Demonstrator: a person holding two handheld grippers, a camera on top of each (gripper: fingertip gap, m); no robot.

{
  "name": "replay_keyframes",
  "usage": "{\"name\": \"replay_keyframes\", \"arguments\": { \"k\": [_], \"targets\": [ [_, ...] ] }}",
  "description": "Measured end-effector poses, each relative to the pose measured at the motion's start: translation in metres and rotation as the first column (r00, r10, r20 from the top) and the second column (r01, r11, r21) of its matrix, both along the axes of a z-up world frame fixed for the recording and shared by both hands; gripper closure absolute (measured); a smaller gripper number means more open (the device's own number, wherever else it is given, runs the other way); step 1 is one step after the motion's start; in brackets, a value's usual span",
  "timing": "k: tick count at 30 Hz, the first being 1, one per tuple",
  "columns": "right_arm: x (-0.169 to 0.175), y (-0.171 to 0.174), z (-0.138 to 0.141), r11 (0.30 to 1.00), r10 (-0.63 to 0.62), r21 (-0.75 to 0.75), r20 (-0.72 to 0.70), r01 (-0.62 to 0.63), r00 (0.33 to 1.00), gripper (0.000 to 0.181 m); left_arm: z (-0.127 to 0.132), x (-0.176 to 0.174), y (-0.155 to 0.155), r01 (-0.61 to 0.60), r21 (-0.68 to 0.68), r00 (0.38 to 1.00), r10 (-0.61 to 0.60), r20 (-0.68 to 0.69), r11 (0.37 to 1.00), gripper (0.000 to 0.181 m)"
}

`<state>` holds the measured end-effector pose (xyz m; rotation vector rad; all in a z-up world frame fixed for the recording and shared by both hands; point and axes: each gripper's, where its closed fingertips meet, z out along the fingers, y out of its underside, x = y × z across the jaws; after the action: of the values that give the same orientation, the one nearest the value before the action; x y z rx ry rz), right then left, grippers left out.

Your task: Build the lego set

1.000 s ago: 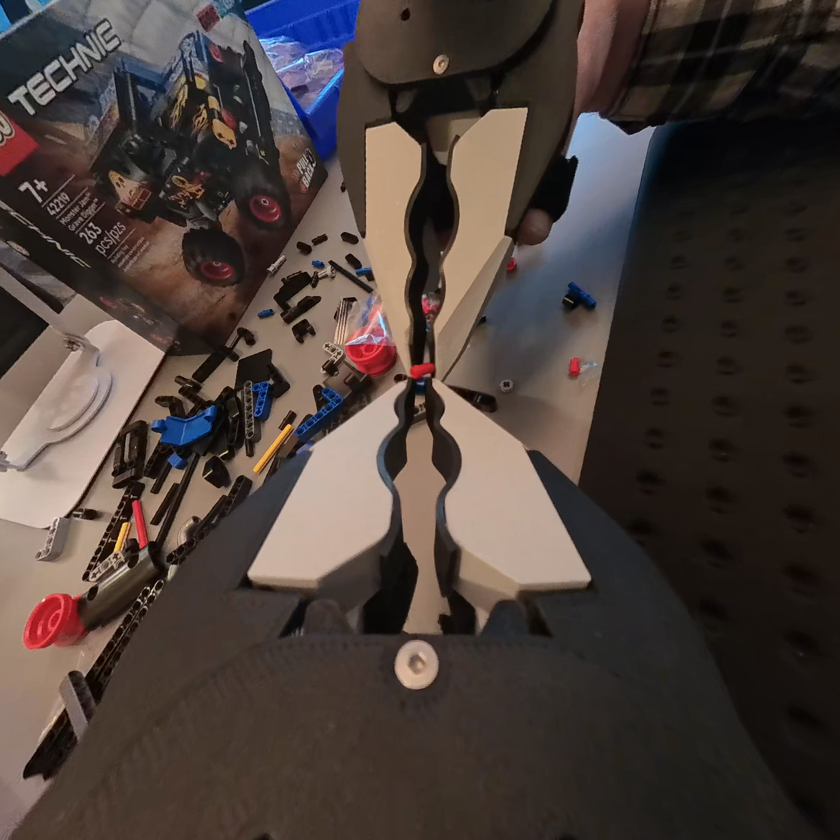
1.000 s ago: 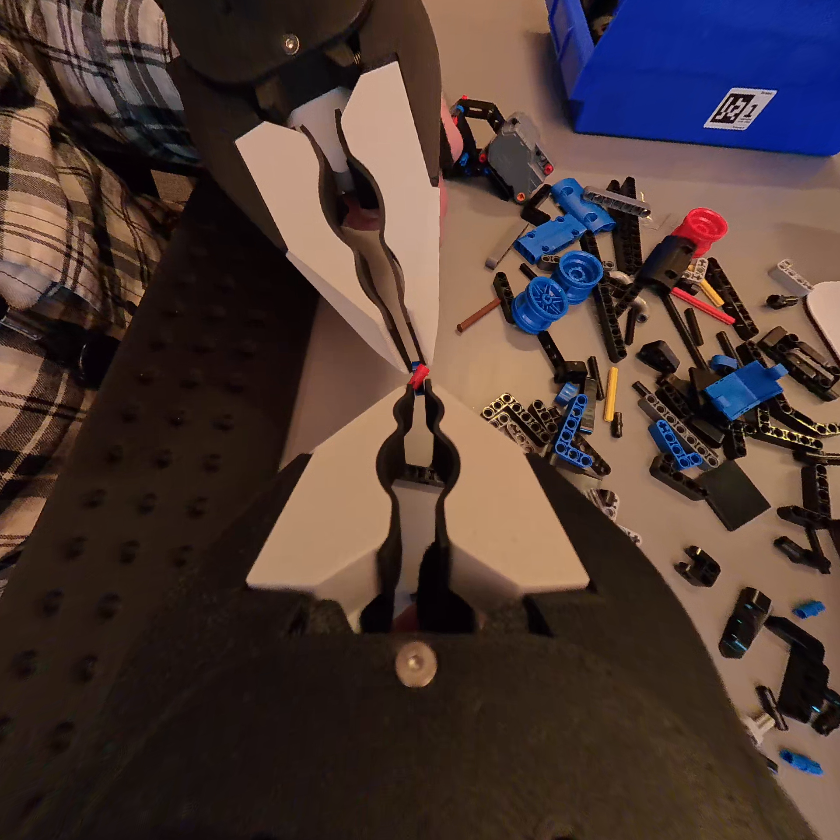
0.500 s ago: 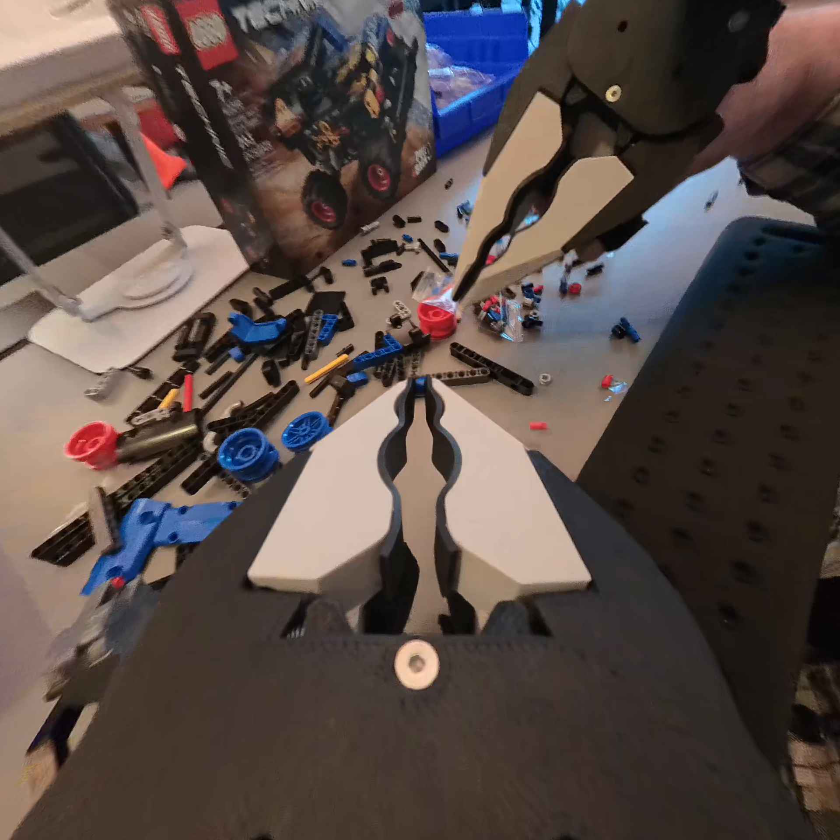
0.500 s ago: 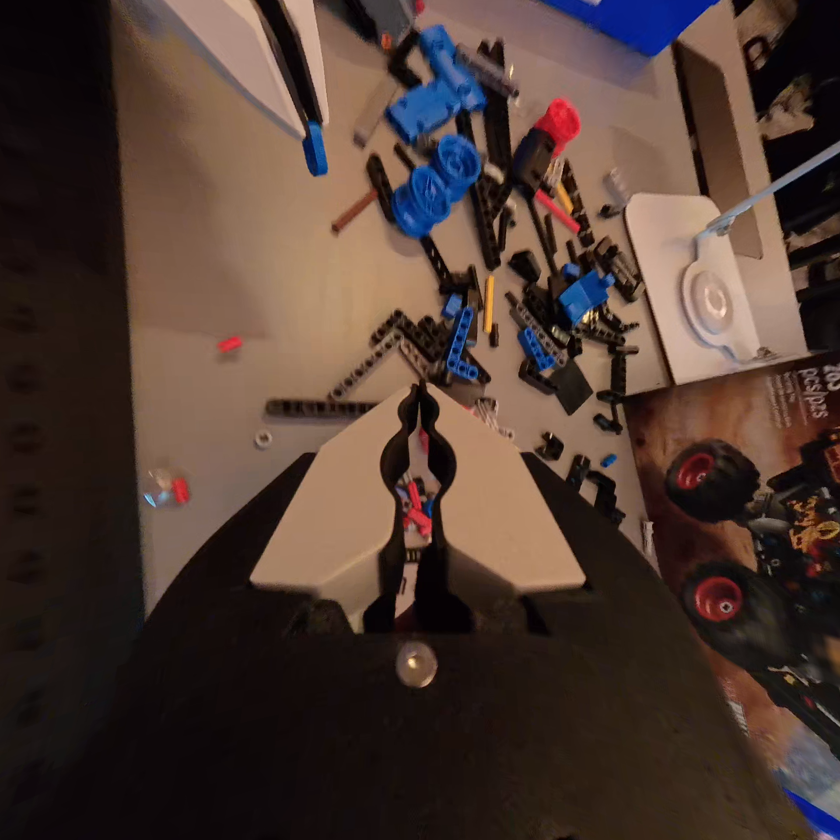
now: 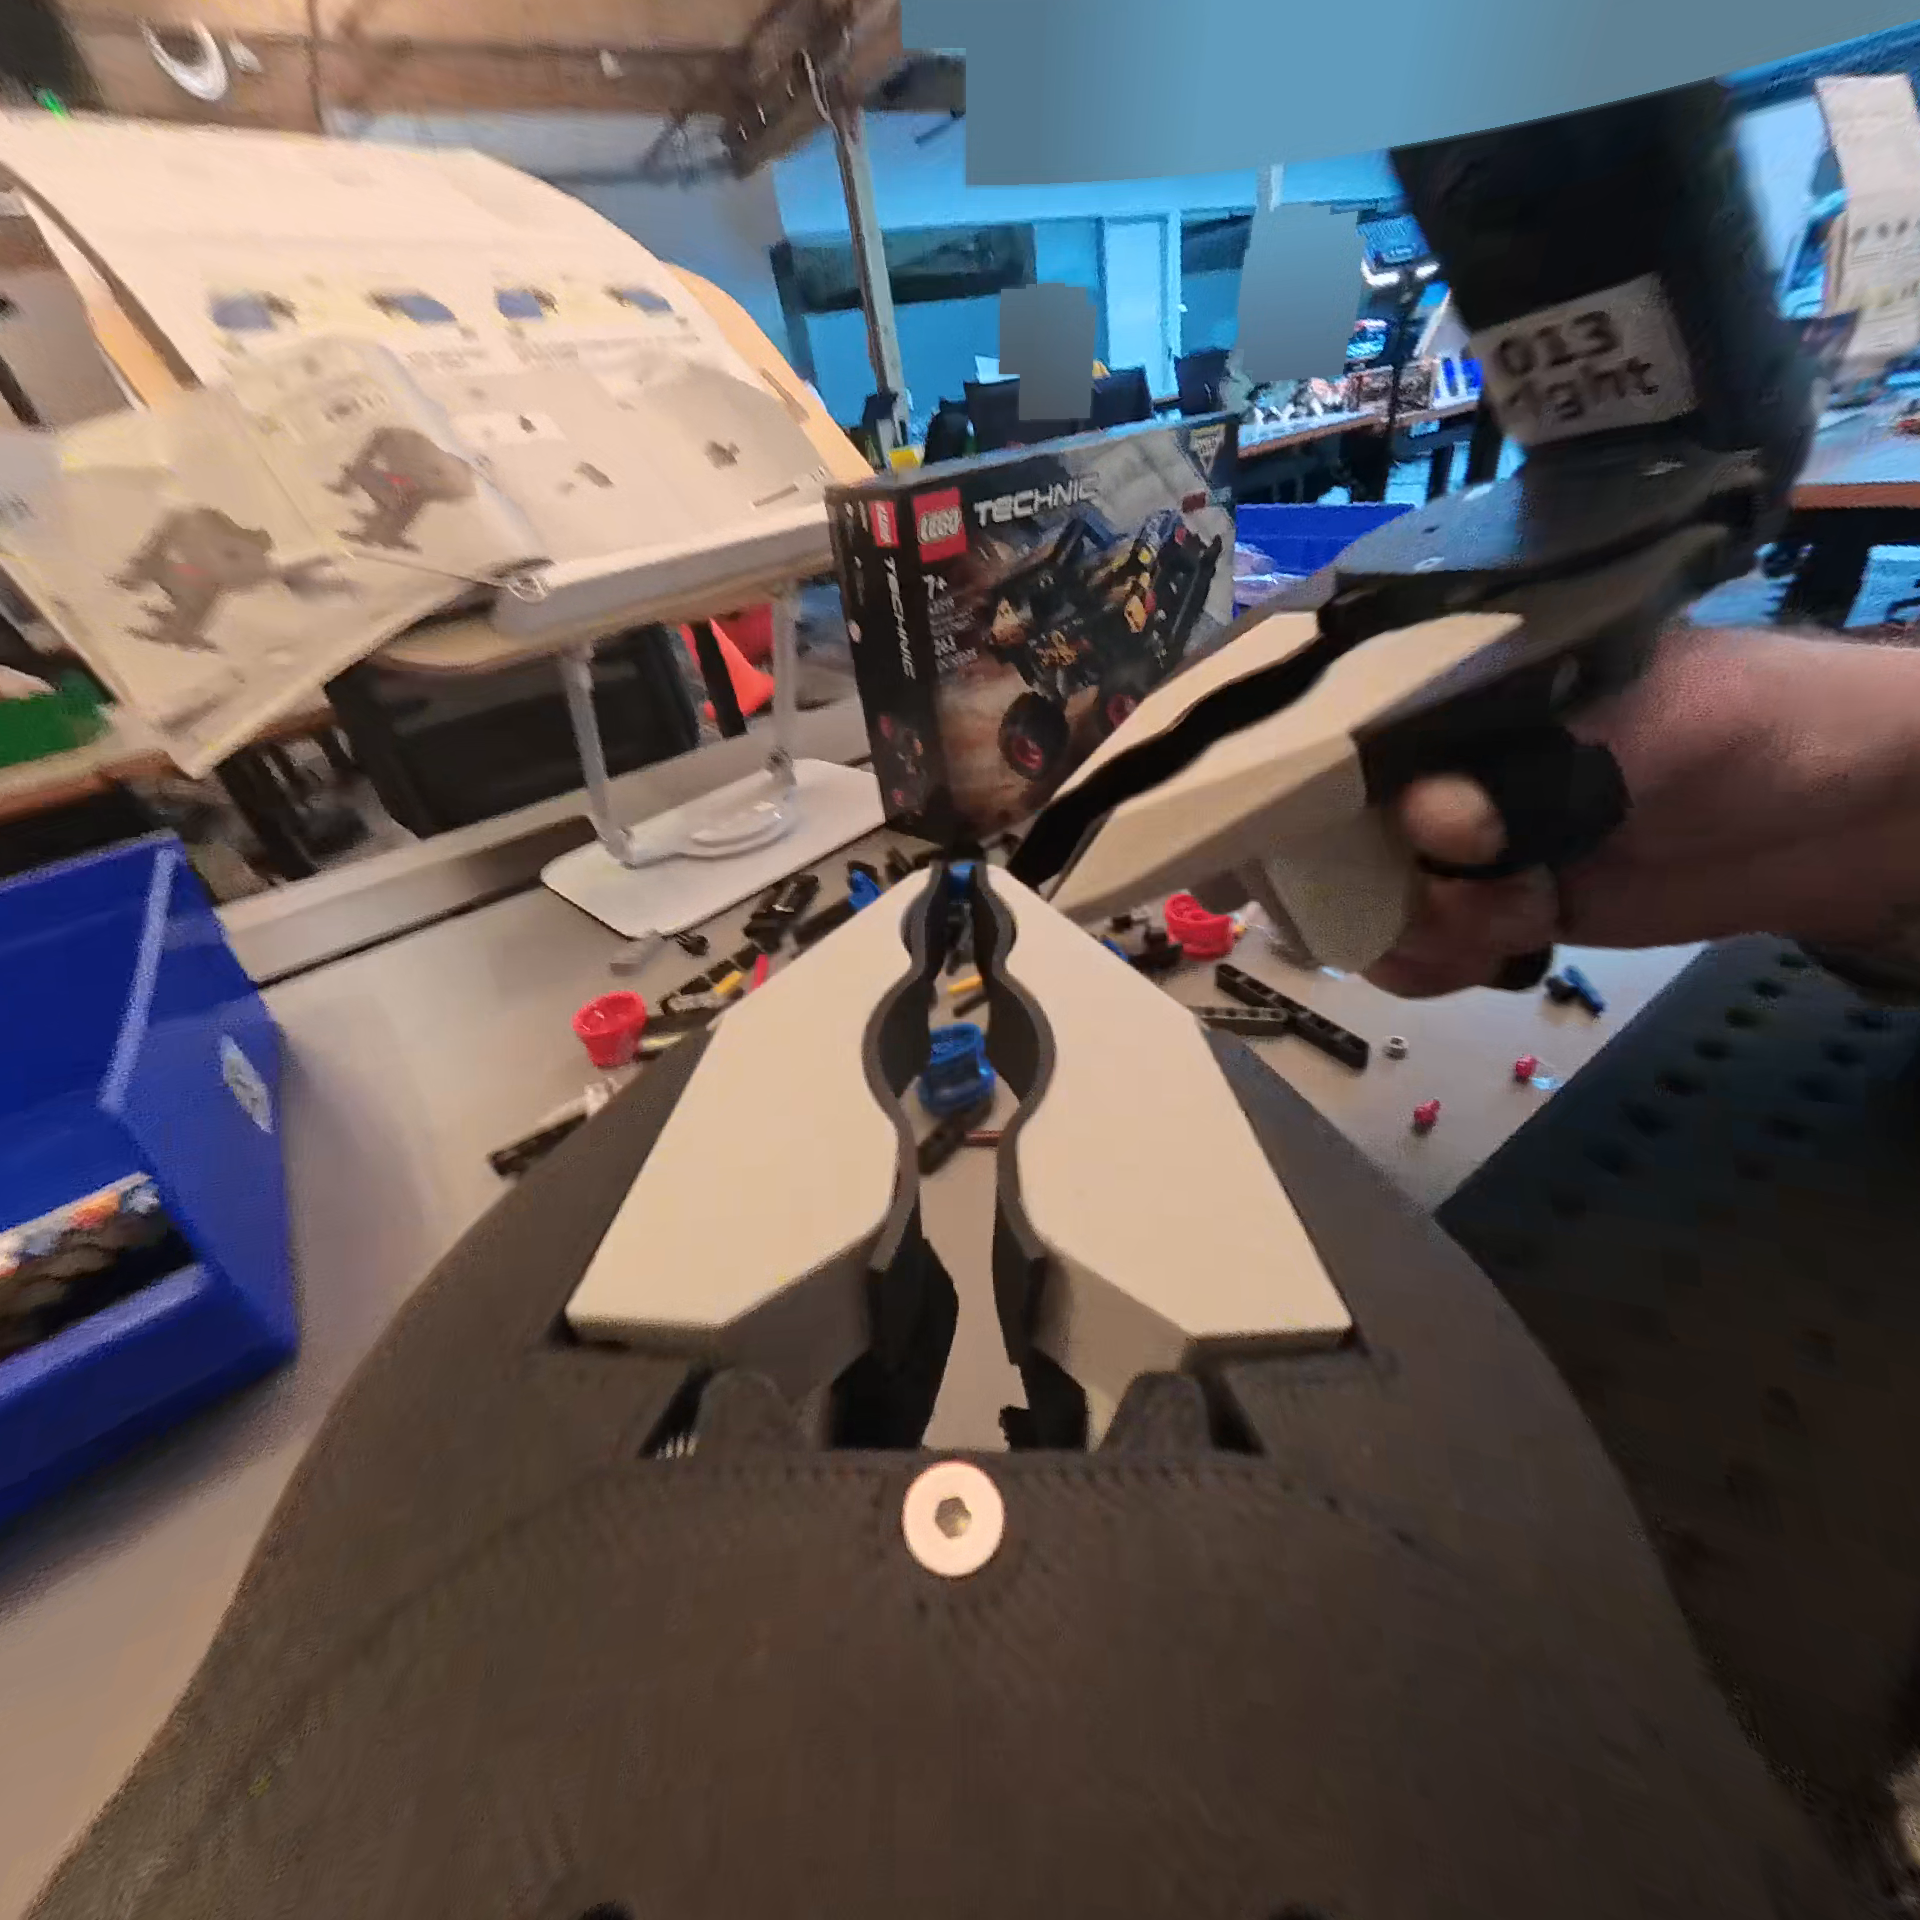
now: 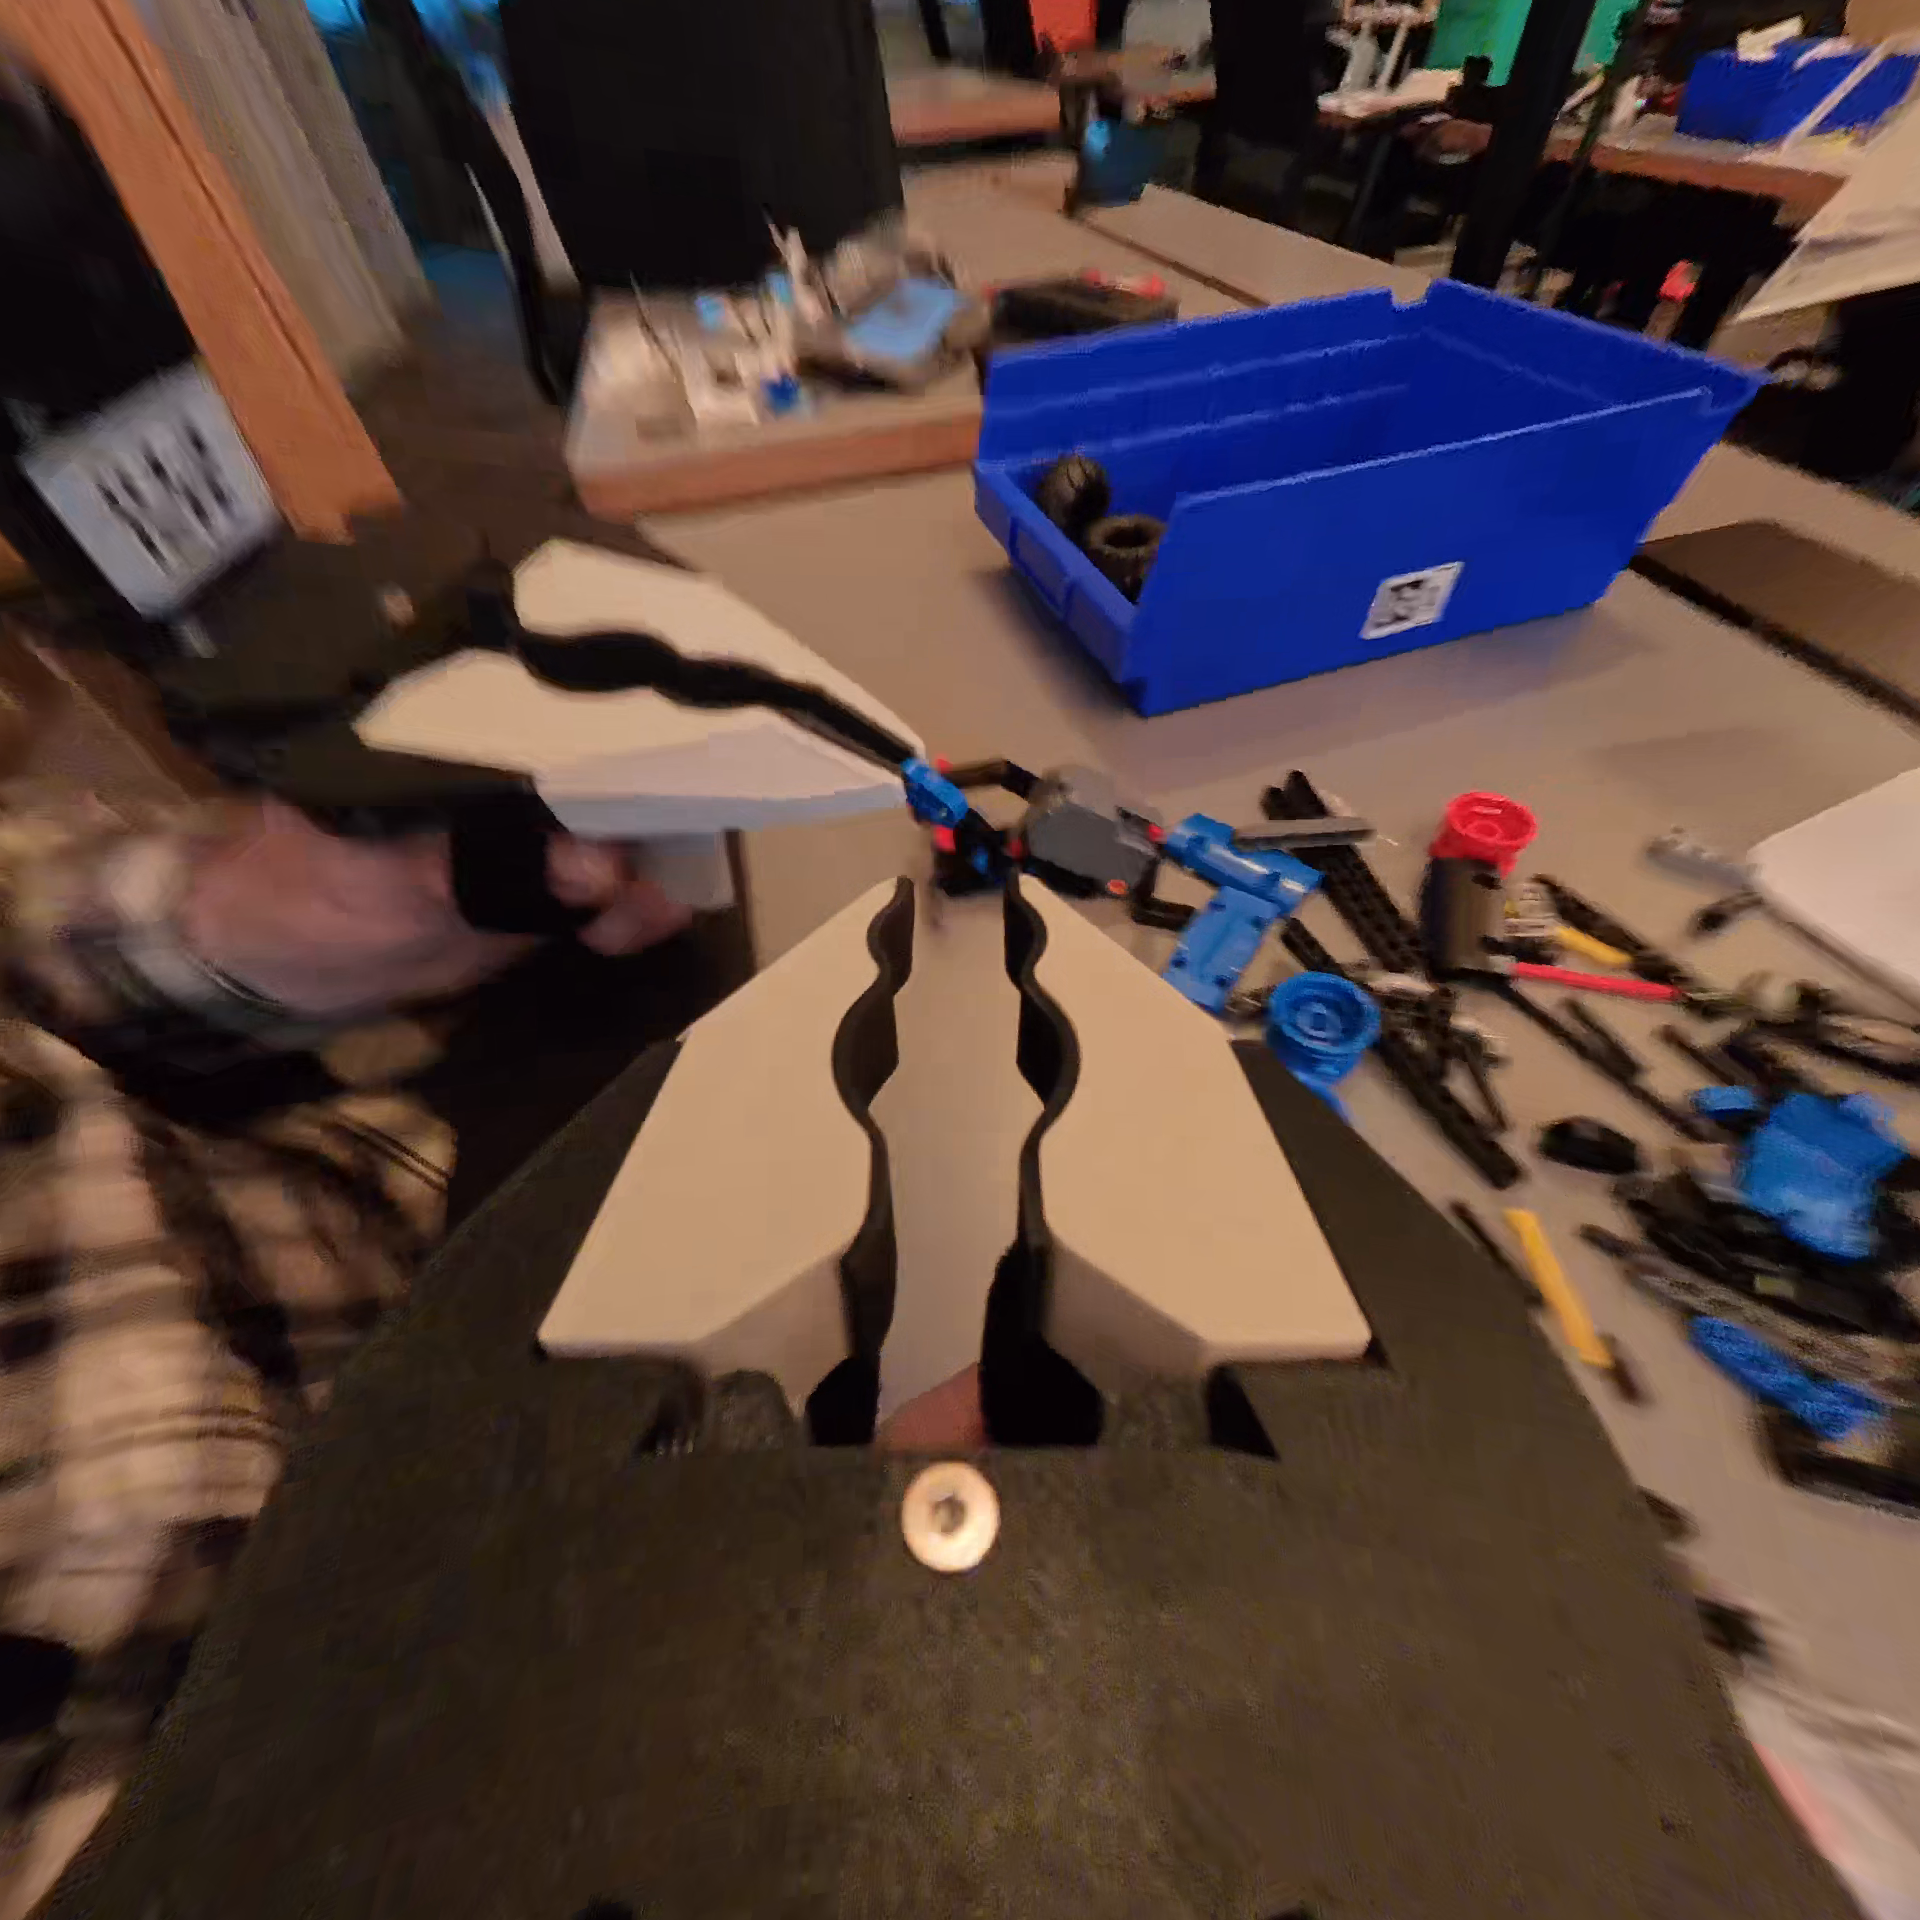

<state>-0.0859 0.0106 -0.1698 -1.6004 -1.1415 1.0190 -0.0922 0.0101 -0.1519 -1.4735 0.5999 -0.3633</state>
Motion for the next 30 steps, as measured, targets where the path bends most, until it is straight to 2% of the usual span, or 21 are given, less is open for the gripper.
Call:
{"name": "replay_keyframes", "arguments": {
  "k": [3, 5, 7, 9, 13, 19, 22, 24, 26, 30],
  "targets": [
    [-0.004, -0.001, 0.011, 0.959, -0.008, -0.280, -0.199, -0.049, 0.980, 0.169, 0.010, -0.006, -0.007, -0.035, 0.128, 0.997, 0.043, -0.061, 0.991, 0.180],
    [-0.011, -0.007, 0.010, 0.923, 0.000, -0.372, -0.263, -0.101, 0.965, 0.169, 0.013, -0.006, -0.013, -0.045, 0.200, 0.992, 0.067, -0.107, 0.979, 0.180],
    [-0.020, -0.016, 0.013, 0.885, 0.022, -0.433, -0.333, -0.174, 0.943, 0.165, 0.013, -0.005, -0.016, -0.052, 0.244, 0.985, 0.090, -0.147, 0.968, 0.180],
    [-0.025, -0.021, 0.020, 0.854, 0.018, -0.468, -0.409, -0.227, 0.912, 0.171, 0.018, -0.010, -0.019, -0.072, 0.294, 0.982, 0.120, -0.149, 0.953, 0.180],
    [-0.029, -0.024, 0.029, 0.809, 0.007, -0.504, -0.506, -0.302, 0.863, 0.164, 0.019, -0.018, -0.022, -0.083, 0.313, 0.979, 0.136, -0.152, 0.946, 0.180],
    [-0.035, -0.028, 0.037, 0.779, 0.006, -0.516, -0.561, -0.355, 0.828, 0.174, 0.022, -0.023, -0.028, -0.097, 0.364, 0.971, 0.169, -0.171, 0.926, 0.179],
    [-0.035, -0.024, 0.035, 0.800, -0.014, -0.504, -0.557, -0.325, 0.830, 0.178, 0.014, -0.023, -0.029, -0.075, 0.352, 0.963, 0.160, -0.218, 0.933, 0.179],
    [-0.036, -0.020, 0.031, 0.819, -0.012, -0.494, -0.524, -0.292, 0.852, 0.181, 0.005, -0.023, -0.031, -0.048, 0.328, 0.958, 0.136, -0.252, 0.943, 0.175],
    [-0.040, -0.019, 0.024, 0.851, 0.012, -0.462, -0.460, -0.251, 0.888, 0.181, 0.001, -0.026, -0.035, -0.015, 0.285, 0.961, 0.092, -0.260, 0.958, 0.181],
    [-0.047, -0.007, 0.008, 0.869, -0.003, -0.462, -0.365, -0.179, 0.931, 0.181, -0.013, -0.037, -0.022, -0.030, 0.214, 0.935, 0.104, -0.340, 0.976, 0.181]
  ]
}}
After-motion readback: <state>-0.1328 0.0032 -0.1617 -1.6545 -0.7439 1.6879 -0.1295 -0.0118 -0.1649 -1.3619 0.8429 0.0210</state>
